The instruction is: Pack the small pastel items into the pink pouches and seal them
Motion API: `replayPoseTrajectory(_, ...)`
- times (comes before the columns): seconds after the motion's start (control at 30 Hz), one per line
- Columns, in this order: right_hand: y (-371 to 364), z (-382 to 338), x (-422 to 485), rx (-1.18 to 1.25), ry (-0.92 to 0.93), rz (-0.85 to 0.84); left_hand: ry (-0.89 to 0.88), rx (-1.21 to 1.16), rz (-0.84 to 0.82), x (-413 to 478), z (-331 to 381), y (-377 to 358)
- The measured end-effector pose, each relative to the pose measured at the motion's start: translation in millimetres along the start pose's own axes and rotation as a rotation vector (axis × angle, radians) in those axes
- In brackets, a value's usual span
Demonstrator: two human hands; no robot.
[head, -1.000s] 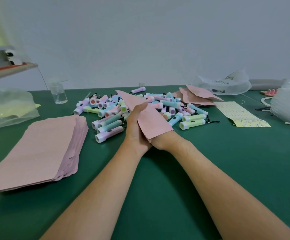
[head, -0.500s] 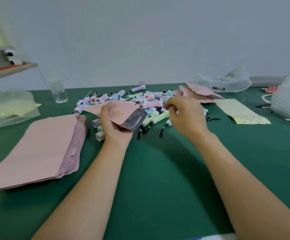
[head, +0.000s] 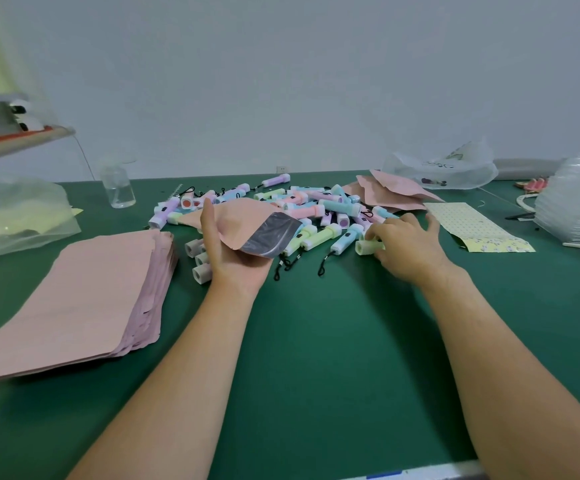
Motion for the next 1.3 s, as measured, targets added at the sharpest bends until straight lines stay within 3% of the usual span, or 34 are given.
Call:
replayPoseTrajectory(0.17,-8,0,2,0.043,0.022,-0.103,-0.011,0.003,0.057,-1,1,4)
replayPoseTrajectory(0.23,-2,-3,0,0.185,0.053,0.006,-0.011,-0.002,0.071,-2,1,4)
replayPoseTrajectory(0.37,22,-12,-8,0.864,0.077,0.216,-0.017,-0.002,0.093,-2,1,4)
replayPoseTrajectory(0.47,32,-14,-14,1.052,0.074,0.261,-0.021,0.006,0.107,-2,1,5)
replayPoseTrajectory(0.63,40,0,-17,1.205,-0.079,0.495,-0.033,0.027,0.105,1,2,7)
replayPoseTrajectory(0.73,40,5,-17,1.463,-0.148,0.562,-0.024,0.039,0.088,3,1,8)
replayPoseTrajectory(0.97,29,-5,-17,1.968,-0.276,0.614,-0.023,0.034,0.089,4,-1,9)
replayPoseTrajectory(1.3,38,-19,-15,2.306,-0.328,0.591,-0.039,0.035,0.11,3,-2,10)
Point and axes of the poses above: each hand's wrist, its own x-axis towards the middle knuckle, its own y-axis out of the back of the hand, z = x × y, the point moved 6 cm from there along x, towards the middle knuckle, and after that the axes turned 6 degrees about y, right-handed, at the moved point
